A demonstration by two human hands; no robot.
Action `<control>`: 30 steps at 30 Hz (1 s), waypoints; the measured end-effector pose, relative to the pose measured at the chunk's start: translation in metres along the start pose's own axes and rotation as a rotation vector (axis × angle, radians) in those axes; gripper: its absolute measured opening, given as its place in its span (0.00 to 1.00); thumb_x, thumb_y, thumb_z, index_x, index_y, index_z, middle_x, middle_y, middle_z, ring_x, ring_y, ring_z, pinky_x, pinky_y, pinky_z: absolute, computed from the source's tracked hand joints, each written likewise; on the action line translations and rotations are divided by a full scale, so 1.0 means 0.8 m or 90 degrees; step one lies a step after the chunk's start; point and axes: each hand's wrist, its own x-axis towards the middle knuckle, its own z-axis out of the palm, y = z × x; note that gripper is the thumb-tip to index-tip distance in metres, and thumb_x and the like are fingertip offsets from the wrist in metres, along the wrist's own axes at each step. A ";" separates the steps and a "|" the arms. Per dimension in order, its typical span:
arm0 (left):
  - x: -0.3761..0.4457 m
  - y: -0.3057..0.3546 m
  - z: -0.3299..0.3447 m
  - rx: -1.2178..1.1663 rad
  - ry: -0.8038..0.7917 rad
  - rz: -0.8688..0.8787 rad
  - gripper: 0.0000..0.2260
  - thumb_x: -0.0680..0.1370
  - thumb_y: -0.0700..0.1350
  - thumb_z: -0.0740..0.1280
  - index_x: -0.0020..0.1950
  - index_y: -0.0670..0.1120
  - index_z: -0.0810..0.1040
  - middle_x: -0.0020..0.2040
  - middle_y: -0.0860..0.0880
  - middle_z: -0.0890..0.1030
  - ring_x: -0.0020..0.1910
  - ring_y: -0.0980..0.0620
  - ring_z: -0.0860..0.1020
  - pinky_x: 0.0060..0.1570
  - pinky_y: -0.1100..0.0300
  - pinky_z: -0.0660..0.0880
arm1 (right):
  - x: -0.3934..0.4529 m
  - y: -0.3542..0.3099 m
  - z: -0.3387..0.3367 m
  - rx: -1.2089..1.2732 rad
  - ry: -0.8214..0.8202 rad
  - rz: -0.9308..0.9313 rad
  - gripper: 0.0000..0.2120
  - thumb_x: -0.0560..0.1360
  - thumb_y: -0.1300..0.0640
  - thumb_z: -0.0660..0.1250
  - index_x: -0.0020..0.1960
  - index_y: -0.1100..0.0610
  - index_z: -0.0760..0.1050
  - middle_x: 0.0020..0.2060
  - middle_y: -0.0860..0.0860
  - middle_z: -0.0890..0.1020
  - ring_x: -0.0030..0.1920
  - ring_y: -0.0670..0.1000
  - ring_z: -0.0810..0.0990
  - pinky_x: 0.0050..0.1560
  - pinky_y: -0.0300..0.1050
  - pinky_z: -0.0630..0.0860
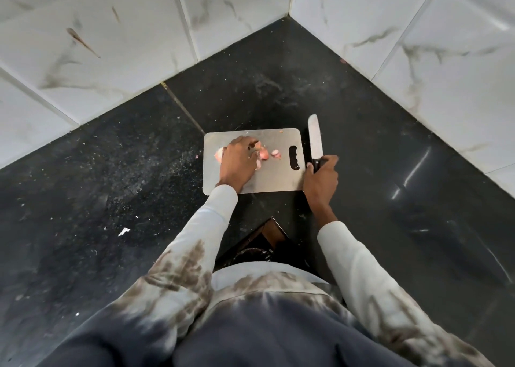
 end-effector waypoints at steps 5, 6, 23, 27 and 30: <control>0.001 -0.032 -0.021 0.025 0.012 -0.007 0.16 0.82 0.43 0.72 0.69 0.51 0.82 0.69 0.49 0.81 0.69 0.46 0.78 0.74 0.50 0.74 | 0.009 0.013 0.004 -0.025 -0.001 -0.012 0.14 0.78 0.61 0.72 0.56 0.51 0.69 0.50 0.50 0.79 0.56 0.55 0.77 0.55 0.49 0.76; 0.000 -0.038 -0.023 0.024 0.014 -0.017 0.16 0.82 0.44 0.72 0.70 0.52 0.81 0.70 0.49 0.80 0.71 0.46 0.76 0.75 0.49 0.73 | 0.010 0.014 0.006 -0.032 0.002 -0.026 0.14 0.77 0.62 0.73 0.55 0.52 0.70 0.51 0.49 0.79 0.56 0.55 0.76 0.56 0.49 0.76; 0.008 -0.086 -0.060 0.050 -0.073 -0.058 0.25 0.77 0.46 0.76 0.74 0.52 0.77 0.72 0.48 0.75 0.73 0.43 0.71 0.74 0.43 0.72 | -0.034 -0.095 0.101 0.007 -0.108 -0.217 0.06 0.79 0.60 0.68 0.53 0.50 0.75 0.53 0.47 0.78 0.55 0.51 0.78 0.56 0.53 0.81; 0.020 -0.078 -0.066 0.059 -0.087 -0.054 0.22 0.75 0.44 0.78 0.70 0.49 0.82 0.67 0.46 0.80 0.66 0.42 0.79 0.68 0.47 0.77 | -0.057 -0.121 0.138 0.009 -0.217 -0.262 0.07 0.82 0.58 0.67 0.56 0.47 0.73 0.54 0.46 0.80 0.54 0.47 0.80 0.58 0.47 0.82; 0.021 -0.071 -0.074 0.040 -0.071 -0.066 0.19 0.76 0.44 0.77 0.67 0.46 0.83 0.65 0.44 0.82 0.63 0.42 0.81 0.66 0.50 0.78 | -0.061 -0.124 0.149 0.007 -0.220 -0.230 0.07 0.83 0.58 0.66 0.57 0.48 0.74 0.56 0.47 0.81 0.56 0.48 0.80 0.61 0.45 0.80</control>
